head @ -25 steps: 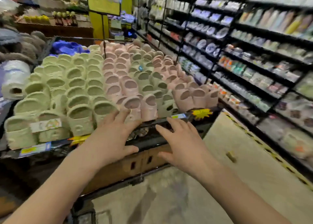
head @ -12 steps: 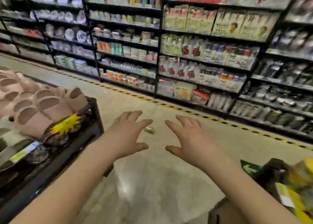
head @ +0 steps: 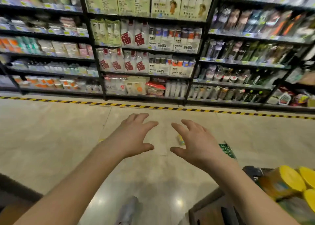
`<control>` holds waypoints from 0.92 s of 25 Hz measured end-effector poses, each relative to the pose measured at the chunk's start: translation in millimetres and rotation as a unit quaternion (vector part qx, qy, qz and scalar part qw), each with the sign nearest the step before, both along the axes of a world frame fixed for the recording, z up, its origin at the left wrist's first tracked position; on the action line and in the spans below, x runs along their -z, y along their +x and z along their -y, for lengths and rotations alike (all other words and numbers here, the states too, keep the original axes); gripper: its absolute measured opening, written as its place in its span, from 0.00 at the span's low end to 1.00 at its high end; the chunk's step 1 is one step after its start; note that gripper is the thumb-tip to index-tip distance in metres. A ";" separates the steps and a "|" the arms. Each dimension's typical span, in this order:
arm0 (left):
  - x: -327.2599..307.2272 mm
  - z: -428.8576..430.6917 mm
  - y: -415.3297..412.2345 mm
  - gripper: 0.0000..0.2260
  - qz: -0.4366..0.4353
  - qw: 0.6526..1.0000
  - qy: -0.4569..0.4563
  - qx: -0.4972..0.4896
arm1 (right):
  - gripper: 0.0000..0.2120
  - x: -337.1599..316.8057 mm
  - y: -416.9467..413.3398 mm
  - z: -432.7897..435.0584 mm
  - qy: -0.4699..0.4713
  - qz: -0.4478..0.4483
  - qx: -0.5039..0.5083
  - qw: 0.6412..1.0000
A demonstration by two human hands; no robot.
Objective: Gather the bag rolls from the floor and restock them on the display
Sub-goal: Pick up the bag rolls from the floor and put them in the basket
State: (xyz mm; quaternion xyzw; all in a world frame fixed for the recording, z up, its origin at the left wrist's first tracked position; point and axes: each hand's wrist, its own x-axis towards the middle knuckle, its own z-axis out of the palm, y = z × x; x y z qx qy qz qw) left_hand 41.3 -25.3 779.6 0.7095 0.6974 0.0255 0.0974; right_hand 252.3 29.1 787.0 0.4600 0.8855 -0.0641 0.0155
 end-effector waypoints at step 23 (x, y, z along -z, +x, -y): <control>239.7 -597.0 -16.5 0.33 0.079 0.978 -0.154 0.114 | 0.31 267.0 24.0 -563.9 -0.151 -0.006 0.186 0.971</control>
